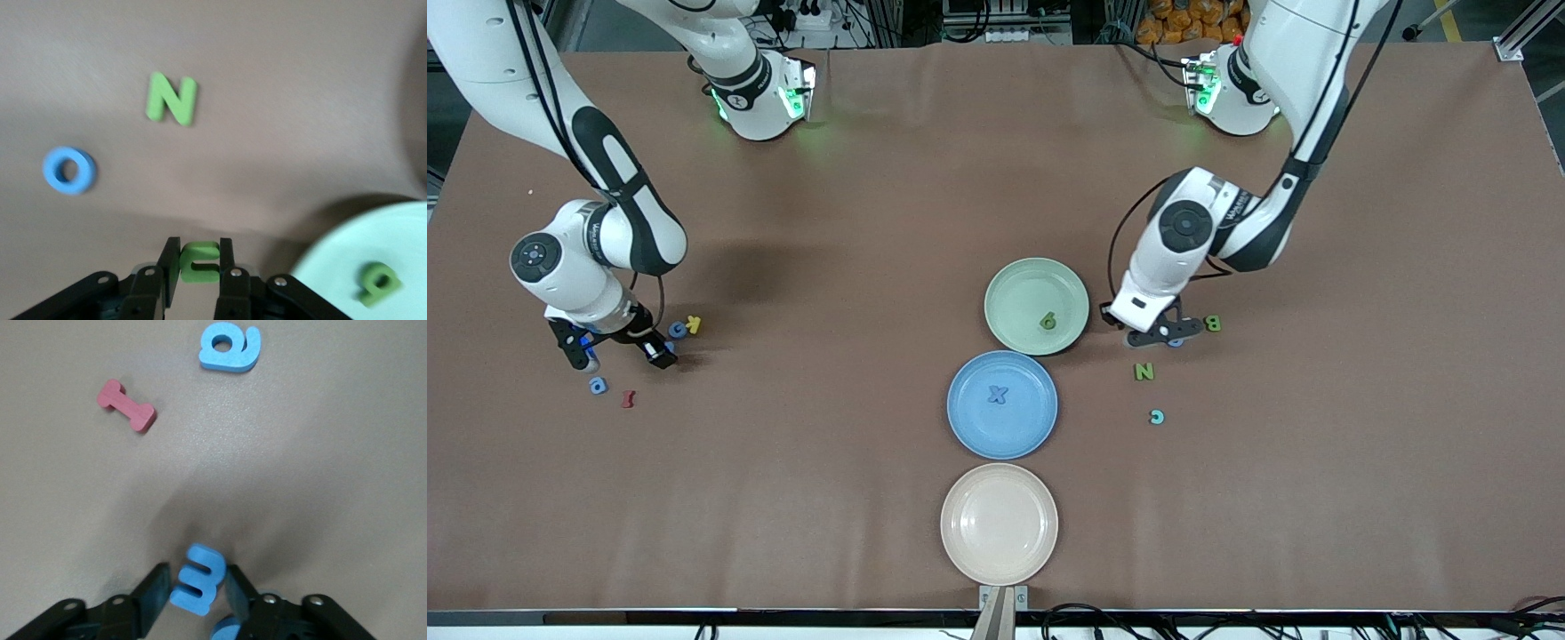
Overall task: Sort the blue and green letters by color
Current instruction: 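Drop the u on the green plate while the right gripper grasps E, then drop the E on the blue plate while the left gripper grasps the green N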
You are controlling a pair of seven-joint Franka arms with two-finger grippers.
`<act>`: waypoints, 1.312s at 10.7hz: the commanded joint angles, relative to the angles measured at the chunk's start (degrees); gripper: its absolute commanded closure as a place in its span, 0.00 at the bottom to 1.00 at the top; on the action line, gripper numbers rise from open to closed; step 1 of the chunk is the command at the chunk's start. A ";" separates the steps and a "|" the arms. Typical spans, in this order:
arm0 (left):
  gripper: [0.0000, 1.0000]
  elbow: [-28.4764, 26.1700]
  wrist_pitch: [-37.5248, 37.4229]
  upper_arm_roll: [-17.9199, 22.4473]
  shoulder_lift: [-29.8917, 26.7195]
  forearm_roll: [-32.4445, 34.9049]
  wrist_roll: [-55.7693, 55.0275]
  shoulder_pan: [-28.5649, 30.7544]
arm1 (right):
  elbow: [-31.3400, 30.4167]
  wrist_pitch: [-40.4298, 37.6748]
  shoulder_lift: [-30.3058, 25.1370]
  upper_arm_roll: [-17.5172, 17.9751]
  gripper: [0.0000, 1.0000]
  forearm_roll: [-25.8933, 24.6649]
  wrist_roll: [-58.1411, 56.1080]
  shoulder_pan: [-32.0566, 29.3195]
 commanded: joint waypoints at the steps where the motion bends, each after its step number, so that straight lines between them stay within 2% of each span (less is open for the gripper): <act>1: 1.00 3.05 -3.66 0.28 -0.10 1.45 -8.36 -4.99 | -1.96 0.24 -0.38 0.09 0.81 -0.05 0.44 0.20; 3: 1.00 5.50 -3.67 0.28 0.68 1.36 -13.54 -8.06 | -1.87 -0.11 -0.37 0.61 0.91 -0.05 0.44 0.29; 5: 1.00 9.37 -3.67 0.28 3.22 1.01 -17.76 -9.83 | -1.35 -0.37 -0.55 1.93 0.91 -0.05 0.44 0.29; 6: 0.35 11.04 -3.67 0.37 4.63 0.92 -18.83 -10.10 | -0.82 -0.37 -0.64 2.90 0.92 -0.05 0.44 0.20; 7: 0.00 11.66 -3.67 0.72 5.43 1.53 -18.75 -10.36 | -0.21 -0.46 -0.99 3.08 0.99 -0.14 0.36 0.38; 9: 0.00 11.67 -7.07 1.16 5.35 3.97 -17.96 -9.93 | 3.29 -3.94 -1.95 5.97 1.00 -0.14 0.53 0.55; 11: 0.00 12.54 -7.71 1.16 5.43 9.25 -14.12 -5.38 | 11.18 -16.48 -2.66 8.69 1.00 -0.22 1.05 2.91; 12: 0.00 13.68 -7.62 1.16 6.74 9.27 -9.83 -3.26 | 14.79 -20.63 -2.57 8.88 1.00 -0.05 1.49 5.71; 14: 0.00 16.57 -7.71 1.16 9.81 9.27 -4.80 -0.62 | 17.46 -21.91 -2.49 8.88 1.00 0.21 1.32 10.29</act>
